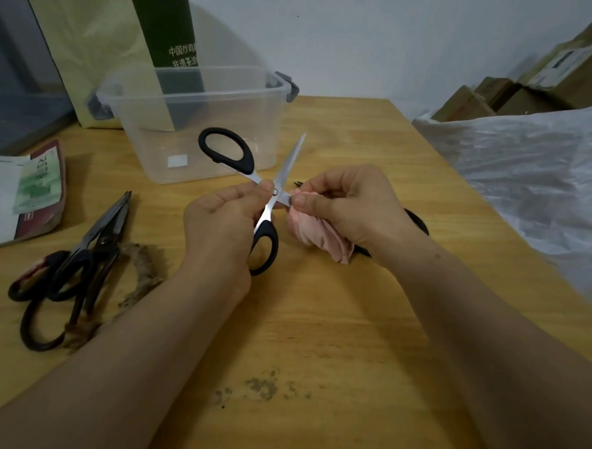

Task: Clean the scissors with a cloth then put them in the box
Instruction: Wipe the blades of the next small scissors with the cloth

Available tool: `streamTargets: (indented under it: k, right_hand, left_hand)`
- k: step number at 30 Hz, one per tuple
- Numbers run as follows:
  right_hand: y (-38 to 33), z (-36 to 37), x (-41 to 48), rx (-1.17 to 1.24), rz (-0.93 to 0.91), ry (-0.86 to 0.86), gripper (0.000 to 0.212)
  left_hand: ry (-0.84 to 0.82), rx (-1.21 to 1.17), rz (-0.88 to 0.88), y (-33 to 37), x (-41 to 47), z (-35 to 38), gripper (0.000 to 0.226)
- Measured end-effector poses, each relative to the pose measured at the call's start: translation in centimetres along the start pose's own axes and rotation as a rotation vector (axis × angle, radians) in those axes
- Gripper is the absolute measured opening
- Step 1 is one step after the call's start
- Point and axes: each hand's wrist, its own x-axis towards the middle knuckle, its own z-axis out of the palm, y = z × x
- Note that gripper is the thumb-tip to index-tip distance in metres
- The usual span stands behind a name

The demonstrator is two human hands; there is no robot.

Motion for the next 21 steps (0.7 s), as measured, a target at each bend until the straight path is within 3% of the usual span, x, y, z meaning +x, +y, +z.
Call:
streamTargets:
  k: [6, 14, 21]
  right_hand:
    - [0.3, 0.4, -0.1, 0.086, 0.018, 0.056, 0.005]
    - [0.3, -0.7, 0.0, 0.031, 0.039, 0.014, 0.006]
    - [0.1, -0.3, -0.1, 0.082, 0.019, -0.036, 0.009]
  left_hand:
    - [-0.042, 0.021, 0.052, 0.0, -0.4, 0.1, 0.012]
    - [0.034, -0.065, 0.054, 0.7, 0.4, -0.5, 0.008]
    - [-0.006, -0.049, 0.073, 0.4, -0.5, 0.0, 0.006]
